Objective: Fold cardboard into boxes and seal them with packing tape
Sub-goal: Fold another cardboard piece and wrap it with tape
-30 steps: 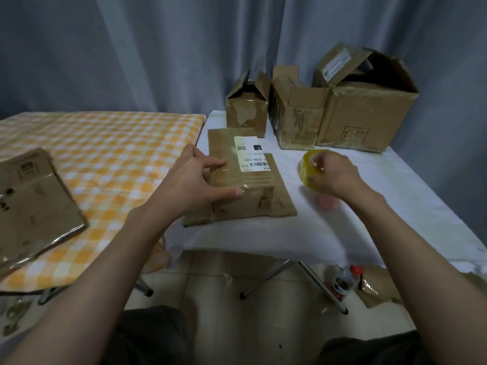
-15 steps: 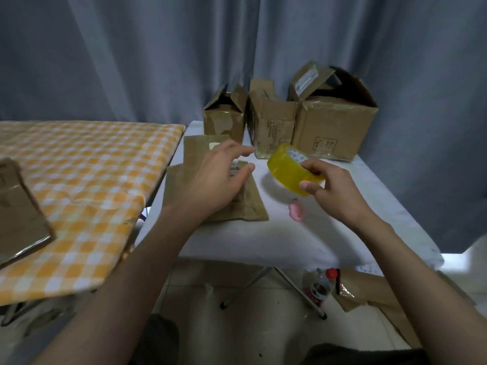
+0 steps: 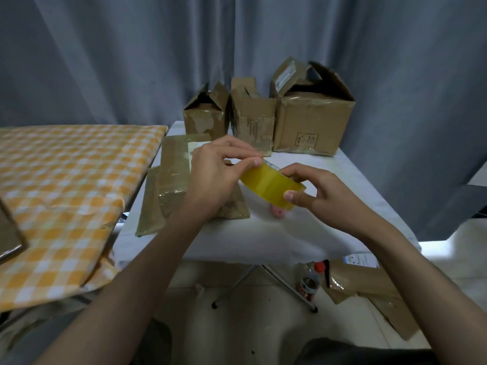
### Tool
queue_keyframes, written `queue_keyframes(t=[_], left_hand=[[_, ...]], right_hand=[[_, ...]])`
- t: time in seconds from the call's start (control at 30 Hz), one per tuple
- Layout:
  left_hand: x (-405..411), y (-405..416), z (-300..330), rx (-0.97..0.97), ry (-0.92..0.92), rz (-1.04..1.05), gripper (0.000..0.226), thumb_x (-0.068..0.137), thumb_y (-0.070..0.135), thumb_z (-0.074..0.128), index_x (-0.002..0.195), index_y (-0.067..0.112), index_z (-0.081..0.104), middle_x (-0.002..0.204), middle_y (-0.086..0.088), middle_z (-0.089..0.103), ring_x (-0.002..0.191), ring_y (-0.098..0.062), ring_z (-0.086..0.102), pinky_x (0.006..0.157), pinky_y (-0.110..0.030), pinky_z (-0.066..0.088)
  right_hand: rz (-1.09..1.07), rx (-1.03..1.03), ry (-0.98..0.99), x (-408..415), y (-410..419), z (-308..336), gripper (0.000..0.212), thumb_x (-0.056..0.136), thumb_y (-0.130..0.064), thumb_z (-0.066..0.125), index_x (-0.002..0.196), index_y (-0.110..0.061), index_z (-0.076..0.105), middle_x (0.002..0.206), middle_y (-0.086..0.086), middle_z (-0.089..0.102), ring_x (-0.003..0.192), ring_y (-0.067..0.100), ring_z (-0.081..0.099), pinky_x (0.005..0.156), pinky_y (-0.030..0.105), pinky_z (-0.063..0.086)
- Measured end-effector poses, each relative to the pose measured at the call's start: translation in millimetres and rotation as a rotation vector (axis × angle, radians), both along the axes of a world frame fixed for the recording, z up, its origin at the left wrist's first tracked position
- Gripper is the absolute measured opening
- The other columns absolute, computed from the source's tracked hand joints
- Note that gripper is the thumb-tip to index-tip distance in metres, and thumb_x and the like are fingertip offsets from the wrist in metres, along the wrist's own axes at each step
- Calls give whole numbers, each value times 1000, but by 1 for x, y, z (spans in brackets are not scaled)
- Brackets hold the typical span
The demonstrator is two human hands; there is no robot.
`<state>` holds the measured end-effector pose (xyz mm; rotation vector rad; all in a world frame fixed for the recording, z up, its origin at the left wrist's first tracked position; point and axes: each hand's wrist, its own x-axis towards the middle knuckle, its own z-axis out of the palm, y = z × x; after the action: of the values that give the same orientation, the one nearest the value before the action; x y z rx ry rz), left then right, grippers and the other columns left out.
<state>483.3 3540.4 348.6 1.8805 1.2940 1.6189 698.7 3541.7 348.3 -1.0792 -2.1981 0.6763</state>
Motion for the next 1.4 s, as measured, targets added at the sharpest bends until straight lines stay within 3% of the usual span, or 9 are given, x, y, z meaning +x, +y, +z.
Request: queue_keyframes(t=[0.1,0.23,0.5,0.67,0.77,0.83,1.07,1.27,1.4], left_hand=[[3,-4,1,71,-13,85,7,83,9,76,88,11,81,87,4,75,88,-7,69,75,-23,55],[0,-10,6,19,13,146,8,88,11,72,87,14,79,83,11,73,82,1,67,73,-9,48],[-24,-12,18,-303,-138,14,9,95,11,64,86,11,67,71,-4,72,65,-20,71,66,-36,61],[-51,-17,25,-400,-228,7,9,86,5,73,88,-3,69,67,-11,73,59,-17,68,59,-23,58],[-67,-26,28,-472,-233,50,10,86,8,74,81,0,70,68,-11,73,57,-15,67,58,-22,58],[-76,-32,30,-518,-245,59,12,86,11,74,79,2,70,71,-13,73,59,-15,68,57,-20,57],[-105,-49,30,-584,-250,114,12,88,9,71,83,-1,70,68,-13,73,58,-15,69,57,-20,58],[-127,-53,23,-629,-281,156,15,86,13,72,83,-1,68,70,-12,74,57,-14,69,53,-18,55],[-138,-50,18,-666,-304,182,14,87,14,72,86,1,70,71,-10,74,58,-13,69,52,-18,54]], right_hand=[[39,-88,84,-3,-3,6,16,94,-11,66,109,-15,67,102,9,67,99,23,61,92,43,47],[37,-233,215,-8,-5,13,17,92,-31,64,99,-16,67,95,7,67,92,18,62,87,38,47],[-215,-205,266,-17,4,11,62,80,-67,65,88,-6,67,81,9,67,74,20,65,70,37,50],[-138,-428,298,-25,7,12,56,76,-68,63,109,-24,76,107,-2,75,107,18,67,104,43,47],[-109,-460,345,-37,12,16,40,79,-58,70,107,-30,77,114,-4,73,112,19,65,109,47,44],[-85,-429,316,-45,15,25,40,81,-58,72,105,-27,78,109,-4,75,107,15,68,107,43,47],[-171,-139,1,-73,26,44,98,52,-87,60,87,4,70,80,17,68,71,23,57,67,35,42],[-286,-36,-347,-85,32,46,76,52,-92,53,66,-18,55,54,-1,46,51,13,45,51,27,32],[-230,-204,-181,-76,42,45,65,68,-81,63,68,-16,62,73,1,60,68,16,56,61,27,39]])
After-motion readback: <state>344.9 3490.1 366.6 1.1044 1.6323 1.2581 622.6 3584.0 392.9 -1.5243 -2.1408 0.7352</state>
